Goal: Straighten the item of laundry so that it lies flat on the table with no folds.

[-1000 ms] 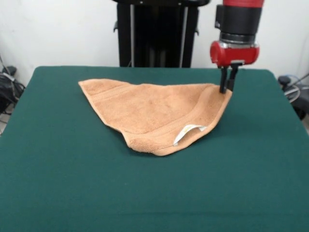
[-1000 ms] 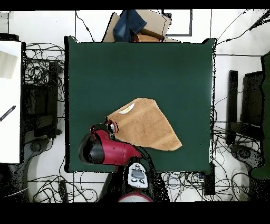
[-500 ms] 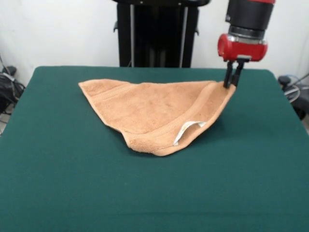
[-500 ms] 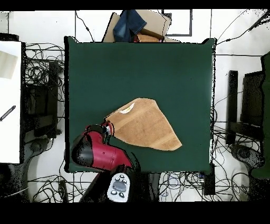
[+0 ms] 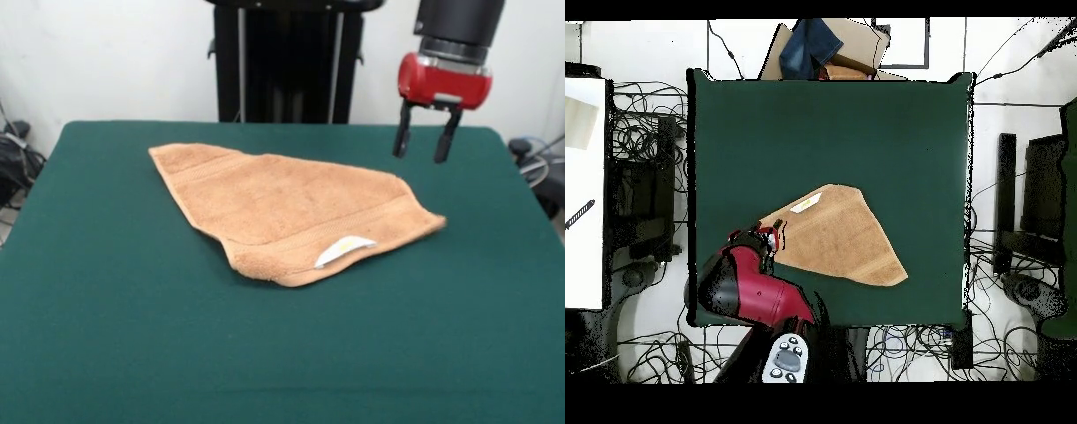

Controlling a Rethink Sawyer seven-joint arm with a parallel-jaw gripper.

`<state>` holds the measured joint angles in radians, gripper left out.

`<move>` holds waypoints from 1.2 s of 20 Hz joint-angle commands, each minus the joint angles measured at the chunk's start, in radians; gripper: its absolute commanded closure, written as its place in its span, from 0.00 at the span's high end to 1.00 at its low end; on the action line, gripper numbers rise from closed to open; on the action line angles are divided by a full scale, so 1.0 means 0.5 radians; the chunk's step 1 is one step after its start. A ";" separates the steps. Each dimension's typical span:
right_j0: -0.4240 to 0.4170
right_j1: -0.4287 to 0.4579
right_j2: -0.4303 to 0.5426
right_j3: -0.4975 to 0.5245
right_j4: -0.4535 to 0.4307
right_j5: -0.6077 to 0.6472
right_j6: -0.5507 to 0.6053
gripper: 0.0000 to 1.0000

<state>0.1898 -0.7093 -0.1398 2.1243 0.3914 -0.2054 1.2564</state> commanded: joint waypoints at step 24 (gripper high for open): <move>-0.455 0.127 0.368 -0.195 0.189 0.453 0.675 1.00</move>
<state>-0.0189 -0.6905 -0.0578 2.1005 0.4199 -0.1238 1.3349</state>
